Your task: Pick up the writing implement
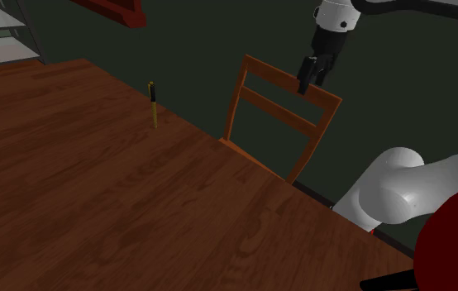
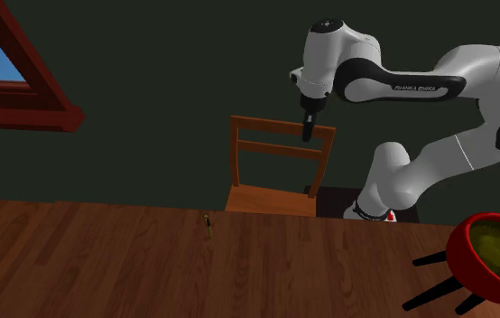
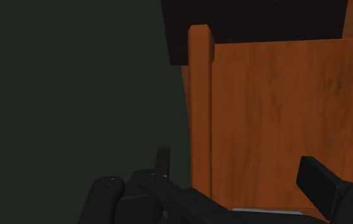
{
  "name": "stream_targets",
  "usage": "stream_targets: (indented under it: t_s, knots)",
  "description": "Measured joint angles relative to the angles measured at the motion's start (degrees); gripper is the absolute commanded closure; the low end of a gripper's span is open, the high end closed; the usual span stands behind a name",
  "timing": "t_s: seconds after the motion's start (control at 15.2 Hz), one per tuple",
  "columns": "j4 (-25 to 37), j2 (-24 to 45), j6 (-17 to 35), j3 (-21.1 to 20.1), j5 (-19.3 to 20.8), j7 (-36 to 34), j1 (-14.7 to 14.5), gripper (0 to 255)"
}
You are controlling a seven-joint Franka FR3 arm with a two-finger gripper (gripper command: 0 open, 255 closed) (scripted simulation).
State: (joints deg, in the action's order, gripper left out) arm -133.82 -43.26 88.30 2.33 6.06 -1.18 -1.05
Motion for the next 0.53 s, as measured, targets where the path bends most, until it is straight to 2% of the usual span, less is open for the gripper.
stream_targets:
  t_s: [0.13,0.53]
  knots:
    - [0.43,0.53,0.07,-0.57,-0.47,-0.67,-0.23,0]
    - [4.47,6.49,2.01,-5.82,-4.55,-7.25,-2.23,0]
